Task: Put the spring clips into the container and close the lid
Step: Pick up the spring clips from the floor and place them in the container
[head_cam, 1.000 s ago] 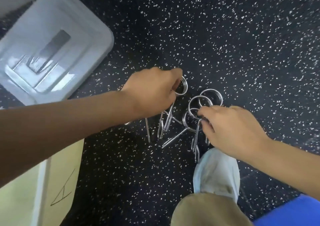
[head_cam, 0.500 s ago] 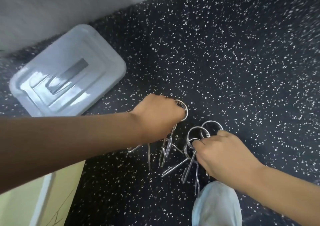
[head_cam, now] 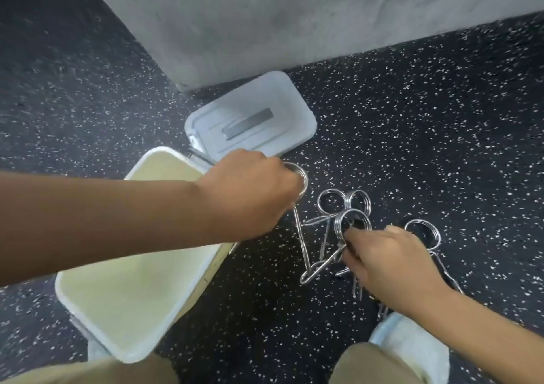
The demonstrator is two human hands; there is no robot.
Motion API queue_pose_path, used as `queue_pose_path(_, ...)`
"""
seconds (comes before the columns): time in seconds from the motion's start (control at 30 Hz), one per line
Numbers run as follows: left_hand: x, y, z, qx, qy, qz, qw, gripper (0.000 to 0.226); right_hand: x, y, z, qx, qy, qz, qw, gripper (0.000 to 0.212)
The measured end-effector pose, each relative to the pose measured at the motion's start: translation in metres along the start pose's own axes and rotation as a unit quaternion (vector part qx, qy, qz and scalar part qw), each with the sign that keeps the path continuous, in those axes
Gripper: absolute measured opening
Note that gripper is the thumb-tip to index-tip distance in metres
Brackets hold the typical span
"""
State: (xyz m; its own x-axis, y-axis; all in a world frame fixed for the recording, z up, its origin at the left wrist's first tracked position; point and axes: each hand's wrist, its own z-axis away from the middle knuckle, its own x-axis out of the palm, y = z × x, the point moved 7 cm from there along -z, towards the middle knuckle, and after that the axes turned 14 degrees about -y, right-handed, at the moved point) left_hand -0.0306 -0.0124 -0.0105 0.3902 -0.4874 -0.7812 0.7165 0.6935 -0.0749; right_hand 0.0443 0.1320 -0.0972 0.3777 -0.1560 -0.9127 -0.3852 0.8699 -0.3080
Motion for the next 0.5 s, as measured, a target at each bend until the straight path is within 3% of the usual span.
queue_pose_path(0.17,0.017,-0.036,0.068,-0.027,0.002,0.022,0.999,0.021,-0.018,-0.039,-0.035,-0.002,0.044,-0.049,0.998,0.016)
queue_pose_path(0.27,0.039,-0.055,0.102,-0.075,-0.045,0.062,0.994,0.025,-0.026,-0.062,-0.056,-0.039,0.064,-0.059,0.995,0.018)
queue_pose_path(0.4,0.066,-0.078,0.147,-0.150,-0.027,0.146,0.978,0.033,-0.045,-0.096,-0.070,-0.102,0.097,-0.075,0.987,0.013)
queue_pose_path(0.5,0.099,-0.093,0.169,-0.209,-0.013,0.228,0.951,0.024,-0.047,-0.114,-0.075,-0.140,0.091,-0.060,0.984,0.017)
